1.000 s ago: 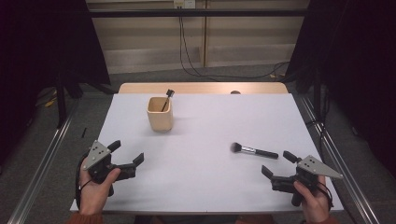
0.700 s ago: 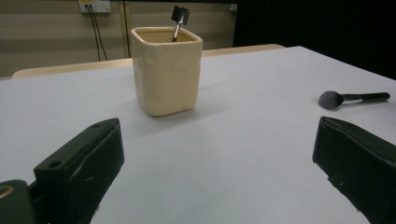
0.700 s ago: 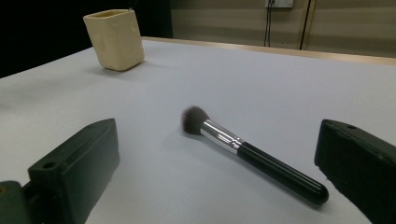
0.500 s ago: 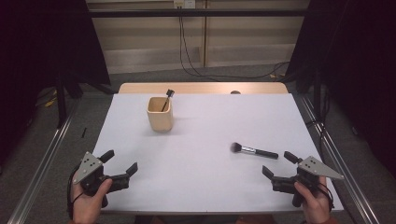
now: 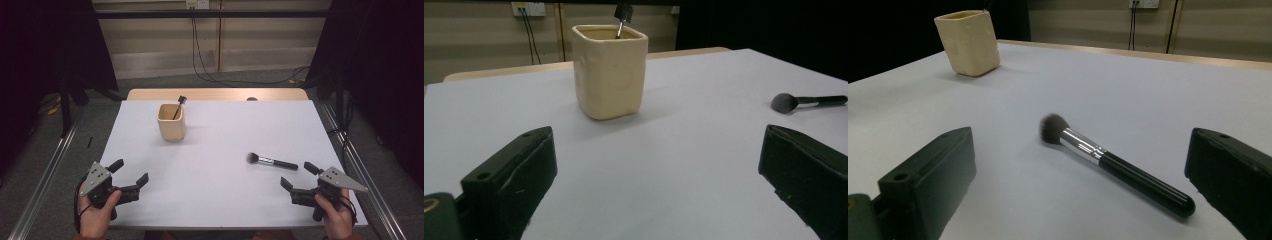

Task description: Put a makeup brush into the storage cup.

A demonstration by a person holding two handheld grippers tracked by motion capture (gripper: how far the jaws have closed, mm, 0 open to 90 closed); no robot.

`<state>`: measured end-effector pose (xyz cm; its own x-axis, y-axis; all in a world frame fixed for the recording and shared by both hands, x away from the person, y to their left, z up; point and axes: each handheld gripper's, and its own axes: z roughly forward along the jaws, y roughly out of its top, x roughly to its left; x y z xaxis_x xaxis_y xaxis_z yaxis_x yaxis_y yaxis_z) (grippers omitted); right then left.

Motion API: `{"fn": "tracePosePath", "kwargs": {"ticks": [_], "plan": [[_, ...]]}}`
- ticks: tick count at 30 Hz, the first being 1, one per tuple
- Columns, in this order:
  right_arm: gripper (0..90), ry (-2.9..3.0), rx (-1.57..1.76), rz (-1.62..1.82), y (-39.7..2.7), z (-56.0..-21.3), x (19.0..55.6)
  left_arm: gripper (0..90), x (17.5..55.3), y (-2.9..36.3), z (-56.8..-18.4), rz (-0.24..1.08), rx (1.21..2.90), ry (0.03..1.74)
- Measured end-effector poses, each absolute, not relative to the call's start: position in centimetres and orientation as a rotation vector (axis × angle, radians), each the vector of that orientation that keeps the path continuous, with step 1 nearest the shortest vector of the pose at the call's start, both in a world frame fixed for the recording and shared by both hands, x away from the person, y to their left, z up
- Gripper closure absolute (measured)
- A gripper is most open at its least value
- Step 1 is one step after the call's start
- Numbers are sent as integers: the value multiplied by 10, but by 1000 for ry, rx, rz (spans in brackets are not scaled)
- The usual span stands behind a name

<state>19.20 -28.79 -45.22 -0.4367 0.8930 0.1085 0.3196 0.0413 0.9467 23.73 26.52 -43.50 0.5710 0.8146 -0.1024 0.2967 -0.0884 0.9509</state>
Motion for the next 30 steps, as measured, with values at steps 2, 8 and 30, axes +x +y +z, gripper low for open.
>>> {"fn": "tracePosePath", "kwargs": {"ticks": [2,8,30], "plan": [[0,1792,1226,1406,-287,-452,192,27,235,265,-434,569,1658,940],[0,1813,1207,1391,-293,-450,198,27,234,265,-433,583,1657,926],[1,1852,1119,1370,-293,-416,265,30,237,266,-433,603,1663,934]]}}
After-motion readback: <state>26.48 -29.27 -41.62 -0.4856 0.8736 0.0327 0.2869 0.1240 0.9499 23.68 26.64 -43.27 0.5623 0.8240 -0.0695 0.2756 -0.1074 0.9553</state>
